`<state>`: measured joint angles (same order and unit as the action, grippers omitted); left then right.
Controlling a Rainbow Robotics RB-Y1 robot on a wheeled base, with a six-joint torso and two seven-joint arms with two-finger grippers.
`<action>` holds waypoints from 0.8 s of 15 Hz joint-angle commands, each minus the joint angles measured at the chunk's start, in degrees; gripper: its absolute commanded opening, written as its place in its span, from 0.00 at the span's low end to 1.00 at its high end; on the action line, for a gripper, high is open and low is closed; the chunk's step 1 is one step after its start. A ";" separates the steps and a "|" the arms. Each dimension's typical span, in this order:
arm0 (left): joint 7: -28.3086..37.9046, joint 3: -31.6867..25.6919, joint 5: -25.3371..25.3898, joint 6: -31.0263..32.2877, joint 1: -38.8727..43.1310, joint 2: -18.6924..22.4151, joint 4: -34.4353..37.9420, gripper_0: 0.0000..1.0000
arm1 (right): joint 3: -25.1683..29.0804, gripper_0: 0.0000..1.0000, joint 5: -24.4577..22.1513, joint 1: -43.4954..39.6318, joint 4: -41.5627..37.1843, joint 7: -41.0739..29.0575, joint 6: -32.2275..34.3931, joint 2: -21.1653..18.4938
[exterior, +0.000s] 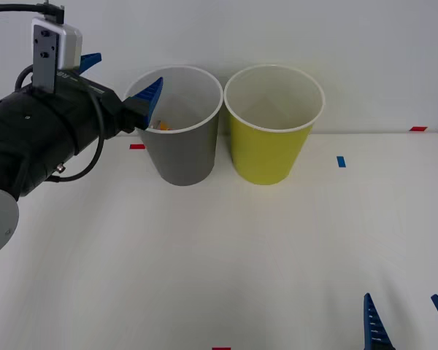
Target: Put cans in the gray bin and PET bottles in the light green bin.
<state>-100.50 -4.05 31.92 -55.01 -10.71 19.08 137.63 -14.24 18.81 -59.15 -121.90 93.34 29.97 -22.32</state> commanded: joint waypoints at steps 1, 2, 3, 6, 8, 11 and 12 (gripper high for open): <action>0.04 -0.26 0.34 0.08 7.81 1.48 4.84 1.00 | 0.00 0.99 0.00 0.00 0.00 0.00 0.00 0.00; 0.04 0.18 0.60 0.08 10.19 1.66 5.37 1.00 | 0.00 0.99 0.00 0.00 0.00 0.00 0.00 0.00; 0.12 0.71 0.69 0.25 12.12 1.75 5.63 1.00 | 0.00 0.99 0.00 0.00 0.00 0.00 0.00 0.00; 0.04 0.89 1.22 0.87 17.30 2.10 5.72 1.00 | 0.00 0.99 0.00 0.00 0.00 0.00 0.00 0.00; -0.14 0.71 0.69 3.68 21.52 1.83 5.72 1.00 | 0.00 0.99 0.00 0.00 0.00 0.00 0.00 0.00; -0.40 -0.17 0.25 5.97 24.86 1.75 5.72 1.00 | 0.00 0.99 0.00 0.00 0.00 0.00 0.00 0.00; -0.32 0.10 0.07 8.95 26.09 1.75 4.66 1.00 | 0.00 0.99 0.00 0.00 0.00 0.00 0.00 0.00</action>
<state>-100.84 -4.03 32.20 -48.82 14.18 20.80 143.22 -14.24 18.81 -59.15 -121.90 93.34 29.97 -22.32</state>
